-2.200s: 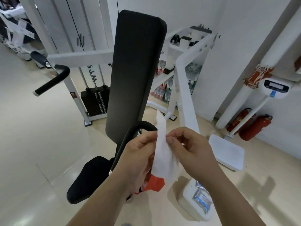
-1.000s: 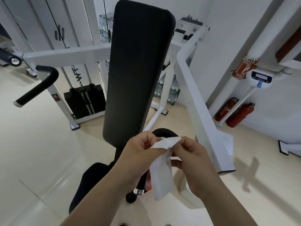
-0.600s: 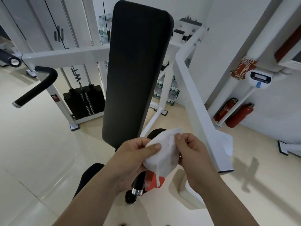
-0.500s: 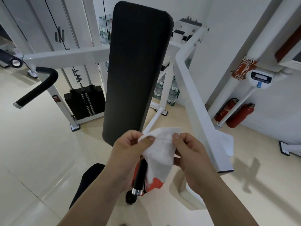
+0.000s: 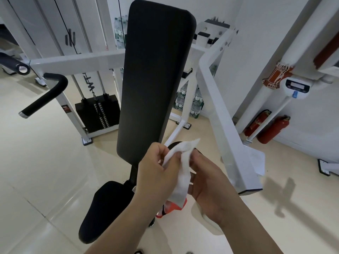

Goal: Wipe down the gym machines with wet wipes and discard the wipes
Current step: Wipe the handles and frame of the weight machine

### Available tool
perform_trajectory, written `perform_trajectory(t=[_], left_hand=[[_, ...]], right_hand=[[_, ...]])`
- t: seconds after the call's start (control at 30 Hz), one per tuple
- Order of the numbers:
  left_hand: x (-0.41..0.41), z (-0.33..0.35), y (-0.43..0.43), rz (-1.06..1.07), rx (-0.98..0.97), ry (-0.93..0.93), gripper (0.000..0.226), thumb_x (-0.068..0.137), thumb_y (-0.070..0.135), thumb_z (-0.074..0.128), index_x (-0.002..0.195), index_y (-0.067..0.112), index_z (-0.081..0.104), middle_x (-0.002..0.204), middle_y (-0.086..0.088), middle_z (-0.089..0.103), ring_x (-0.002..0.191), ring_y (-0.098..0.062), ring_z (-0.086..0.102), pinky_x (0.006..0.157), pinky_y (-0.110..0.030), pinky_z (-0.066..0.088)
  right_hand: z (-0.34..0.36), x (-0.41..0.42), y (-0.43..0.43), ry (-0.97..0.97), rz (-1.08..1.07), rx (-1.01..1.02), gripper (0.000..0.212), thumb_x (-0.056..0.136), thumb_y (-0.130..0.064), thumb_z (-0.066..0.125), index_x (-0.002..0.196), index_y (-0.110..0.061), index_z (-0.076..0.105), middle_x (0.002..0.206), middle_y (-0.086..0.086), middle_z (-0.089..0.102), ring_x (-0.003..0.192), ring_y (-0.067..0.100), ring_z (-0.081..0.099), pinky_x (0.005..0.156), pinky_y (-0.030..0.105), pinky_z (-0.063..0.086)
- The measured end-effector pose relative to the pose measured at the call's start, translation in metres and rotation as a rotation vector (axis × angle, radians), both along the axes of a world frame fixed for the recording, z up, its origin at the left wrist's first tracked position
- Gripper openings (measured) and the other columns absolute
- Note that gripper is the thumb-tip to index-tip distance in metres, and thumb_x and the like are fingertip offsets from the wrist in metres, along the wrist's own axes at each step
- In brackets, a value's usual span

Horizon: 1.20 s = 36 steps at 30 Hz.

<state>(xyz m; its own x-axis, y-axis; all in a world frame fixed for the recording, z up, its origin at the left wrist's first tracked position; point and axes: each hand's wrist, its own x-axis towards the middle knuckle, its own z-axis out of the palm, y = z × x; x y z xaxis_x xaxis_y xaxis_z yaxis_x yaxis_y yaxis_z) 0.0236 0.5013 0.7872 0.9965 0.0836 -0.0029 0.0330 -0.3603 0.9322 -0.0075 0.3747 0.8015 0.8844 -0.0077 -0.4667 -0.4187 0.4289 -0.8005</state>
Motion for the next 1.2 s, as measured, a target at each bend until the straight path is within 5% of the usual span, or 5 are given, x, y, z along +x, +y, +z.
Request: perform_trajectory(t=[0.37, 0.53, 0.7, 0.87, 1.2], left_hand=[[-0.008, -0.006, -0.003, -0.149, -0.13, 0.091, 0.027, 0.092, 0.034, 0.07, 0.073, 0.021, 0.056, 0.063, 0.012, 0.061, 0.064, 0.001, 0.061, 0.054, -0.01, 0.048], [-0.013, -0.005, -0.001, -0.043, -0.383, 0.308, 0.017, 0.094, 0.047, 0.061, 0.09, 0.032, 0.064, 0.08, 0.013, 0.07, 0.082, -0.013, 0.072, 0.063, -0.023, 0.059], [-0.015, -0.006, 0.0, -0.082, -0.342, 0.212, 0.02, 0.098, 0.043, 0.057, 0.09, 0.031, 0.07, 0.085, 0.013, 0.071, 0.091, -0.017, 0.07, 0.079, -0.033, 0.062], [-0.015, -0.011, 0.001, -0.101, -0.132, 0.037, 0.031, 0.094, 0.051, 0.054, 0.087, 0.023, 0.066, 0.081, 0.012, 0.066, 0.083, -0.009, 0.066, 0.067, -0.025, 0.06], [-0.003, -0.005, 0.008, 0.052, -0.413, 0.255, 0.025, 0.101, 0.046, 0.053, 0.094, 0.027, 0.068, 0.087, 0.002, 0.072, 0.087, -0.024, 0.071, 0.076, -0.048, 0.063]], right_hand=[[-0.006, -0.008, -0.012, -0.052, -0.04, 0.019, 0.04, 0.085, -0.019, 0.077, 0.124, -0.01, 0.068, 0.114, 0.016, 0.076, 0.106, 0.033, 0.074, 0.081, 0.04, 0.063], [-0.014, -0.009, -0.011, -0.132, -0.193, -0.512, 0.05, 0.072, -0.026, 0.093, 0.113, -0.031, 0.064, 0.097, -0.009, 0.072, 0.089, 0.012, 0.073, 0.076, 0.026, 0.061], [-0.015, -0.013, -0.007, -0.278, -0.087, -0.837, 0.011, 0.091, -0.029, 0.076, 0.099, -0.037, 0.078, 0.09, -0.025, 0.074, 0.091, -0.003, 0.069, 0.076, 0.015, 0.058], [-0.014, -0.012, -0.006, -0.238, -0.039, -0.777, 0.028, 0.099, -0.024, 0.063, 0.084, -0.044, 0.075, 0.081, -0.024, 0.075, 0.086, -0.005, 0.068, 0.066, 0.008, 0.053], [-0.034, 0.003, -0.032, 0.061, -0.248, -0.462, 0.023, 0.102, -0.011, 0.057, 0.092, -0.008, 0.078, 0.093, 0.015, 0.077, 0.093, 0.039, 0.072, 0.078, 0.052, 0.065]])
